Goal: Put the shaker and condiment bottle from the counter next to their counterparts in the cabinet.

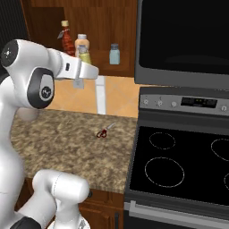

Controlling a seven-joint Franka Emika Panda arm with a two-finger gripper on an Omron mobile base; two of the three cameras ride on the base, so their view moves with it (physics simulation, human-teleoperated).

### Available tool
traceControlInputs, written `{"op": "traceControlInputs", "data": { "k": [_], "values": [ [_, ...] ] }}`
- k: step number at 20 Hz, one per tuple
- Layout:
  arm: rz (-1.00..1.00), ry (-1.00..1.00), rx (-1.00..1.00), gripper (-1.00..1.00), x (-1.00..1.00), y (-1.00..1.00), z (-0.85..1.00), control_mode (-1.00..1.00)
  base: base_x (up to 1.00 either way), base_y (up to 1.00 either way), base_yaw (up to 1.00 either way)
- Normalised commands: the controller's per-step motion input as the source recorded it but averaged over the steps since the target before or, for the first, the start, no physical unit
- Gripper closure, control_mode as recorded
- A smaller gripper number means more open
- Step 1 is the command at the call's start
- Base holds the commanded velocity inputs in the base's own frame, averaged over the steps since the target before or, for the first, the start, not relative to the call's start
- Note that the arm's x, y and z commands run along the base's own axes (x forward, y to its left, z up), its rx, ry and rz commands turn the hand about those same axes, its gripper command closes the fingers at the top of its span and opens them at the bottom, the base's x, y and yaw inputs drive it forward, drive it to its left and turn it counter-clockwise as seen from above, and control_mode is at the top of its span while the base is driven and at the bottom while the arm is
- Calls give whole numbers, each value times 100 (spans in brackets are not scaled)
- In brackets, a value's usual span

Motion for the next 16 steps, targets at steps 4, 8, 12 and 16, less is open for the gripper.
{"op": "traceControlInputs", "data": {
  "k": [4,8,12,16],
  "values": [
    [0,0,0,100,34,0,12,-100,0,0,0],
    [0,-2,-1,100,16,6,15,-100,0,0,0],
    [8,4,-2,100,0,28,-10,-100,0,0,0],
    [10,0,2,100,17,4,0,-100,0,0,0]
  ]
}}
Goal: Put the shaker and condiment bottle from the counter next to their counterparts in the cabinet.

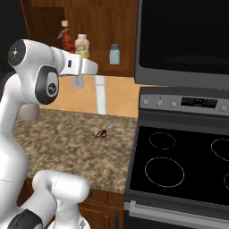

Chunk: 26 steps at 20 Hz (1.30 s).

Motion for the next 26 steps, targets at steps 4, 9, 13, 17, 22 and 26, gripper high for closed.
{"op": "traceControlInputs", "data": {
  "k": [4,9,13,17,22,26],
  "values": [
    [6,-3,0,100,43,0,0,-100,0,0,0],
    [1,-1,0,100,73,0,-14,-100,0,0,0],
    [0,1,1,100,77,0,-19,-100,0,0,0],
    [0,0,3,100,64,-2,-11,-100,0,0,0],
    [0,0,4,100,51,-13,-17,-100,0,0,0],
    [0,0,1,100,22,-13,-4,-100,0,0,0]
  ]
}}
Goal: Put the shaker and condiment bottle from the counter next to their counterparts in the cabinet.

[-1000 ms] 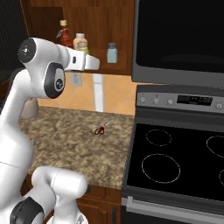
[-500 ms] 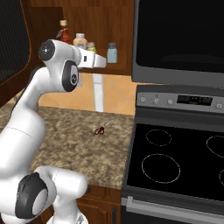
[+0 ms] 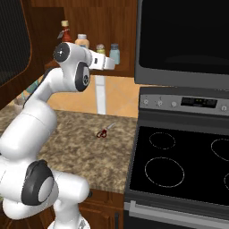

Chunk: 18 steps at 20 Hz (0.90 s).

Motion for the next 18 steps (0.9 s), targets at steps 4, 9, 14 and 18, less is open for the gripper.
{"op": "traceControlInputs", "data": {
  "k": [4,9,14,18],
  "values": [
    [0,0,0,100,19,-8,0,-100,0,0,0],
    [0,0,0,100,22,-3,0,-100,0,0,0],
    [0,0,1,100,21,0,0,-100,0,0,0],
    [0,0,0,100,-2,0,0,-100,0,0,0]
  ]
}}
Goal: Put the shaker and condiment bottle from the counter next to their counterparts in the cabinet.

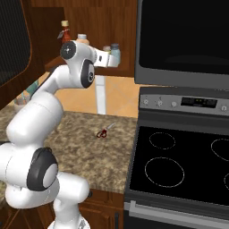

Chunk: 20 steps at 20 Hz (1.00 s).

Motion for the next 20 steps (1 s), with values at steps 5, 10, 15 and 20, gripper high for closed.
{"op": "traceControlInputs", "data": {
  "k": [5,10,15,20],
  "values": [
    [0,0,2,-100,-35,0,0,-100,0,0,0],
    [0,0,9,-100,-71,0,8,-100,0,0,0],
    [0,0,11,-100,-100,0,32,-100,0,0,0],
    [0,-6,7,-100,-100,0,22,-100,0,0,0]
  ]
}}
